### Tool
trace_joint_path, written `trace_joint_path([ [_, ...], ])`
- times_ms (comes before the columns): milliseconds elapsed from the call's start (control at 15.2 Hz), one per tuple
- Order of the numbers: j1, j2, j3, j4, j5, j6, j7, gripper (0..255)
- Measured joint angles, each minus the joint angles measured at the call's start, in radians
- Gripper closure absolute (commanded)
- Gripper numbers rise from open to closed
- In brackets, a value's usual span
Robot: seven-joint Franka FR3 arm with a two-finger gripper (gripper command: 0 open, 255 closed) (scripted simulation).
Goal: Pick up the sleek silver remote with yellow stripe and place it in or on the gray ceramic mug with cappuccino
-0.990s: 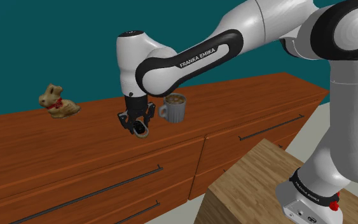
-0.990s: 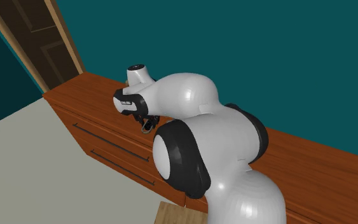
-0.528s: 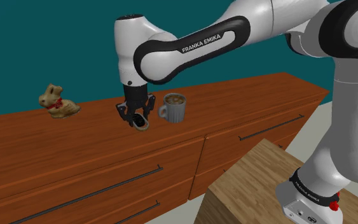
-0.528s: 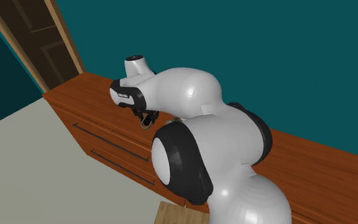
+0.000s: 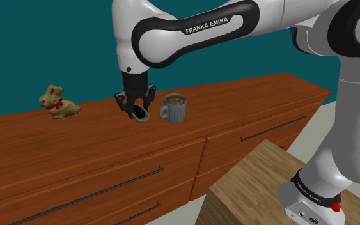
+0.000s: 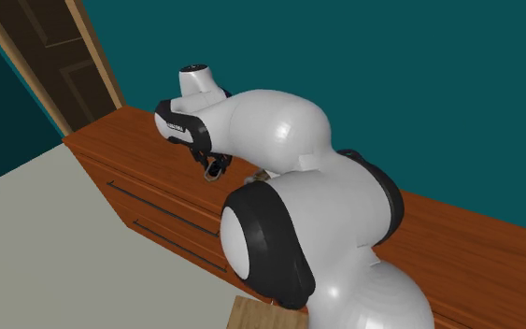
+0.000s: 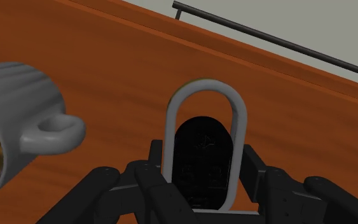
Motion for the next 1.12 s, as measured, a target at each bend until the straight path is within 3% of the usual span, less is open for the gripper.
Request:
trace_joint_path([
  [924,0.012,-0.022,0.011,0.154,0.017,-0.171,-0.016,255],
  [1122,-0.042,-0.084,0.007,0.083,0.047,-0.154,-0.066,255],
])
